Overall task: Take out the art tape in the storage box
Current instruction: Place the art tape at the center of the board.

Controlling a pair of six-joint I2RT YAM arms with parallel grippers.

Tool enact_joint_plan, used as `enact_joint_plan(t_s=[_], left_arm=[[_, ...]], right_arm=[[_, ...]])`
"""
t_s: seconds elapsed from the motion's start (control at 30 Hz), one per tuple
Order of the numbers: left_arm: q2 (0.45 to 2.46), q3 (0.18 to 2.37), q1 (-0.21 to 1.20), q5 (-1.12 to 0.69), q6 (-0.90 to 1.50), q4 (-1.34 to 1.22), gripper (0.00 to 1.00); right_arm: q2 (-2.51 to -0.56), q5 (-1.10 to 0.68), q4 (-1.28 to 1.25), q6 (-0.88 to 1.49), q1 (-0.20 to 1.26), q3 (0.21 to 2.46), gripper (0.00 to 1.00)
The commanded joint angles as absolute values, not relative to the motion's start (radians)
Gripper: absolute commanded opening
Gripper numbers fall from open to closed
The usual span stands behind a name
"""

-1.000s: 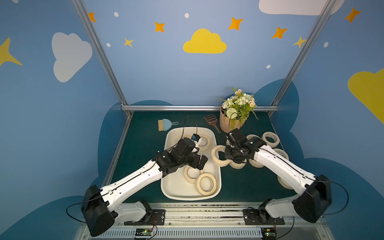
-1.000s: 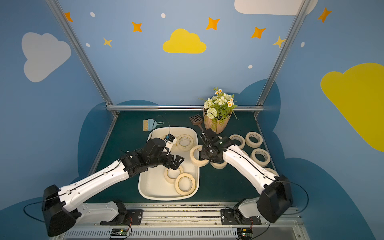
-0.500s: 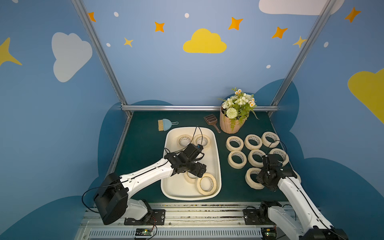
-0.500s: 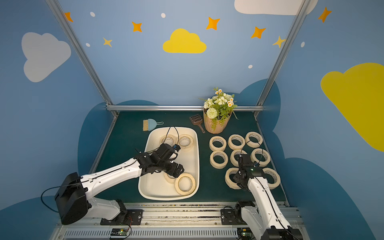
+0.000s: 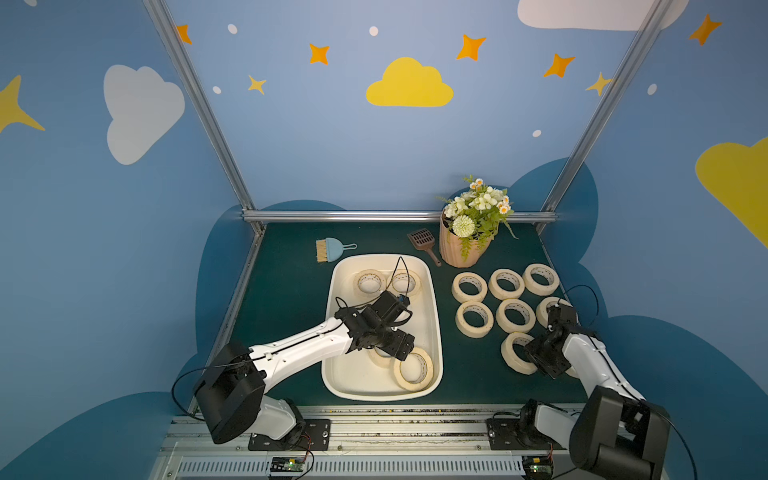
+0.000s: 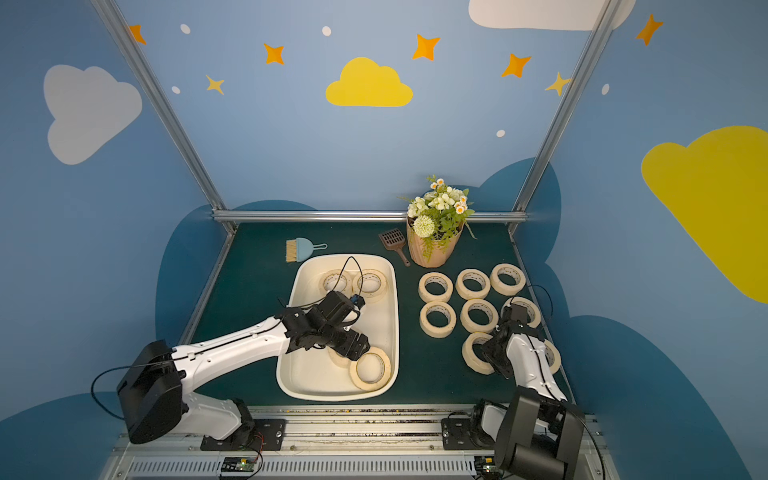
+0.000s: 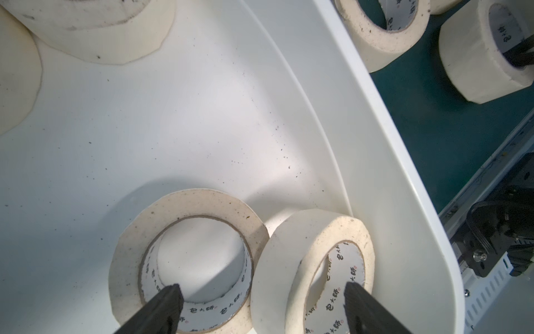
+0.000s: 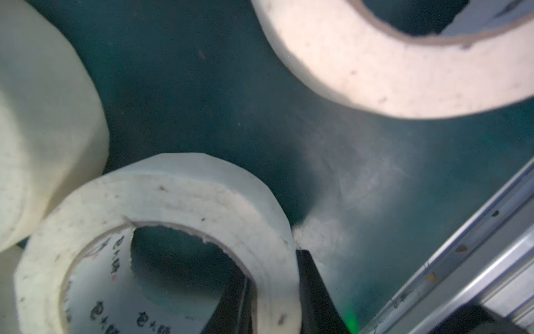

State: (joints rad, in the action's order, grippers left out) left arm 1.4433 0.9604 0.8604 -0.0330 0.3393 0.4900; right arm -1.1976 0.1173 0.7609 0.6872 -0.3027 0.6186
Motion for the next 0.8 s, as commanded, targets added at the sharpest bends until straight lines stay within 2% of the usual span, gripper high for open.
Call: enact_joint_plan(t_s=[0.0,0.07,0.1,0.13,0.23,0.37,0.6,0.67,0.77], left_arm=[[1.475,0.942,0.864,-0.055,0.350,0.494,0.90],[1.492,0.941,0.864,-0.063,0.353,0.491,0.89],[1.498,0.940,0.865,-0.064,0.354,0.488,0.89],[1.505,0.940,0.864,-0.063,0.355,0.487,0.88],[1.517,0.942,0.867,-0.061,0.355,0.486,0.86],[1.529,0.946,0.868,-0.061,0.356,0.498,0.82],[1.572,0.974,0.881,-0.036,0.358,0.535,0.76],[1.587,0.981,0.885,-0.030,0.359,0.543,0.71],[1.610,0.998,0.888,-0.022,0.356,0.558,0.53]], right_arm=[[-1.254,0.133,0.725,0.640,-0.344,0.662,0.03],[-1.266,0.125,0.749,0.618,-0.358,0.692,0.23],[-1.271,0.120,0.766,0.597,-0.361,0.714,0.37],[-1.275,0.113,0.782,0.564,-0.361,0.730,0.47],[-1.273,0.104,0.824,0.524,-0.351,0.766,0.64],[-1.196,0.095,0.878,0.519,-0.258,0.805,0.68],[-1.079,0.052,0.963,0.612,0.107,0.875,0.69],[-1.070,0.049,0.979,0.630,0.209,0.887,0.69],[-1.080,0.058,1.013,0.660,0.389,0.909,0.69]])
